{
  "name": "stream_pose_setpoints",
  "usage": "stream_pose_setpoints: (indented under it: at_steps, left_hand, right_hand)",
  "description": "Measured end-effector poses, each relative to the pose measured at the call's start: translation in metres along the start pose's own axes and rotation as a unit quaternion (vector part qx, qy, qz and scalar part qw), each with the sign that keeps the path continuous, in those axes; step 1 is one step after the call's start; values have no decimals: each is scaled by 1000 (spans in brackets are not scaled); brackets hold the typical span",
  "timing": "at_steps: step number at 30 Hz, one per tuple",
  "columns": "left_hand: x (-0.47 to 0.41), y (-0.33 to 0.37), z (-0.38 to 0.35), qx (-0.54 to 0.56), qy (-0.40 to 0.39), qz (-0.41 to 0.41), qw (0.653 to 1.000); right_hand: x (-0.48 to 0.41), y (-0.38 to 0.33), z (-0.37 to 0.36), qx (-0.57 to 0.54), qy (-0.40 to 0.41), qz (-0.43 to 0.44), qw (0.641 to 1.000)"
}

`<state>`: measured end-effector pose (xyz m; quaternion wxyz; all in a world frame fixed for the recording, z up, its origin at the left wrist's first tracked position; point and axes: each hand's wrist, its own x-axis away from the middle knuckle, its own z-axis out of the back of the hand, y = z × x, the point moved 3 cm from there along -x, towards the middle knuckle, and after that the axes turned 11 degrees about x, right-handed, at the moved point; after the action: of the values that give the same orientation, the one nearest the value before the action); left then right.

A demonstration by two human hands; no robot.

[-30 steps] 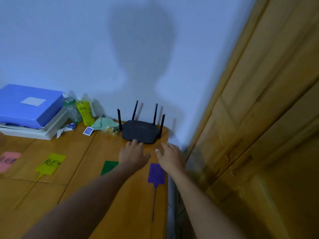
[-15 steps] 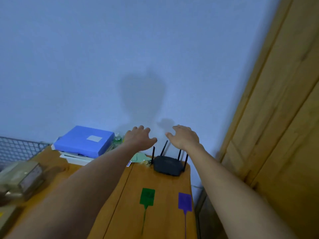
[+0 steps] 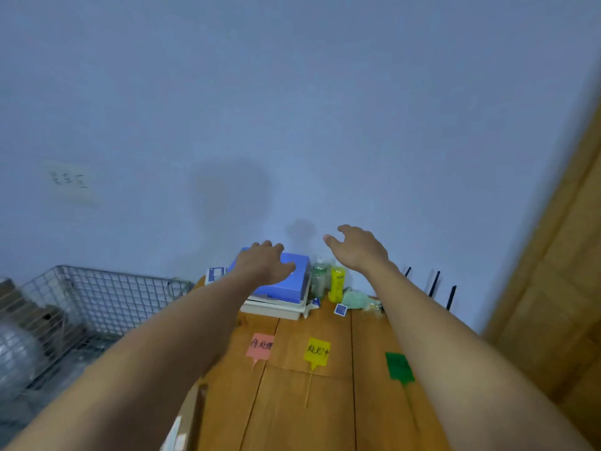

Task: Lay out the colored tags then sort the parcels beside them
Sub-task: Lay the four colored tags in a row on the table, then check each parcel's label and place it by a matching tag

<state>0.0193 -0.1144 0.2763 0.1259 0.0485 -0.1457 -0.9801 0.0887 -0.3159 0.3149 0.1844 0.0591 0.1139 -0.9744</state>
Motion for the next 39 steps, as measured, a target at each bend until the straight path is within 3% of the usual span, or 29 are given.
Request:
stream_pose_setpoints:
  at_steps: [7, 20, 24, 33, 36, 39]
  left_hand:
    - [-7, -106, 43, 28, -7, 9, 1000]
    - [-20, -247, 51, 59, -22, 65, 996]
    - [-46, -284, 48, 56, -43, 58, 996]
    - [-69, -332, -11, 131, -110, 37, 985]
    - [-64, -330, -42, 153, -83, 23, 984]
    - [-57, -328, -102, 150, -177, 76, 970]
  right_hand:
    - [-10, -82, -23, -28, -21, -26, 999]
    - [-51, -231, -82, -6, -54, 39, 998]
    - [-70, -267, -104, -23, -59, 15, 998]
    - [-85, -300, -196, -67, -112, -53, 990]
    - [-81, -297, -230, -91, -124, -75, 985]
    - [-72, -290, -262, -122, -136, -92, 979]
